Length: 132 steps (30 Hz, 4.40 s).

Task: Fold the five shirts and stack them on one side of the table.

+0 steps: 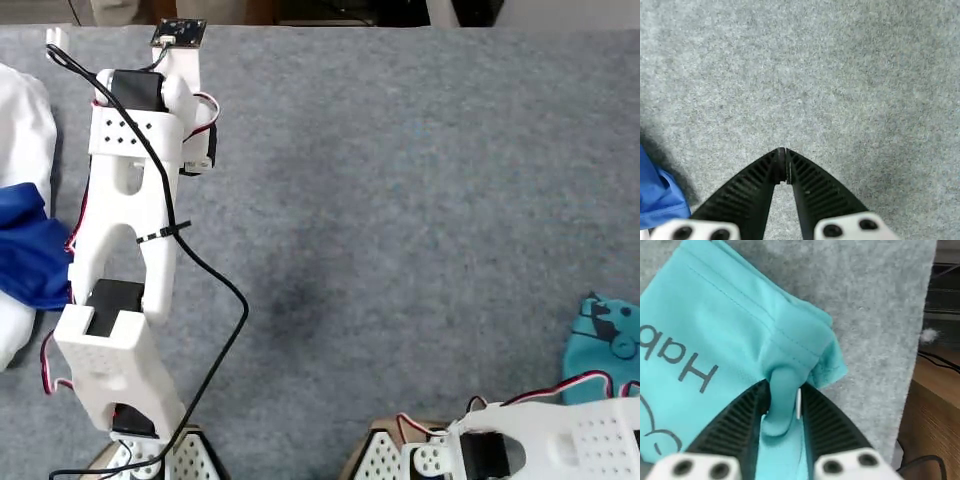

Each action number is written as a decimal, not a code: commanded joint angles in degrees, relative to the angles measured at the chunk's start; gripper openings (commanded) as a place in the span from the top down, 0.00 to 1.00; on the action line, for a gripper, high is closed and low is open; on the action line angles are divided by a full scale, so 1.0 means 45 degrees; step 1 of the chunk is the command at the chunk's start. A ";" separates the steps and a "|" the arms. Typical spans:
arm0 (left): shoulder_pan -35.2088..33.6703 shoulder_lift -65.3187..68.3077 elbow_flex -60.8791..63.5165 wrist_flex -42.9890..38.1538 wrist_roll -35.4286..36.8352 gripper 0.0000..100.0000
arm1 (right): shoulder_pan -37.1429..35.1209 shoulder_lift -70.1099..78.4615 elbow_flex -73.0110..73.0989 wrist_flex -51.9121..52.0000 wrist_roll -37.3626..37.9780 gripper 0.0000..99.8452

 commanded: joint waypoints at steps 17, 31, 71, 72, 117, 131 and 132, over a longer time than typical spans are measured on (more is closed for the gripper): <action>-0.0078 -0.0654 -0.0137 0.0137 0.0020 0.98 | 0.1436 -0.0088 -0.0576 0.1836 0.1407 0.99; -0.0078 -0.0733 -0.0137 0.0137 0.0039 0.98 | 0.1182 -0.0166 0.1397 0.1836 0.1993 0.99; -0.0293 -0.0694 -0.0137 0.0117 0.0000 0.98 | -0.2295 -0.0166 0.4269 0.1934 0.2442 0.99; -0.0293 -0.0713 -0.0137 0.0117 -0.0078 0.98 | -0.2256 -0.0166 0.4210 0.2012 0.2442 0.99; 0.1797 -0.0772 0.0137 0.0137 -0.0918 0.98 | -0.4503 -0.6672 0.2354 0.2833 0.2501 0.97; 0.9162 -0.2159 0.1993 -0.0234 0.0508 0.98 | -0.4444 -0.3175 0.2295 0.0723 0.2598 0.99; 0.9475 -0.2159 0.2012 -0.0410 0.0586 0.98 | -0.4464 -0.2784 0.2295 0.0332 0.2598 0.99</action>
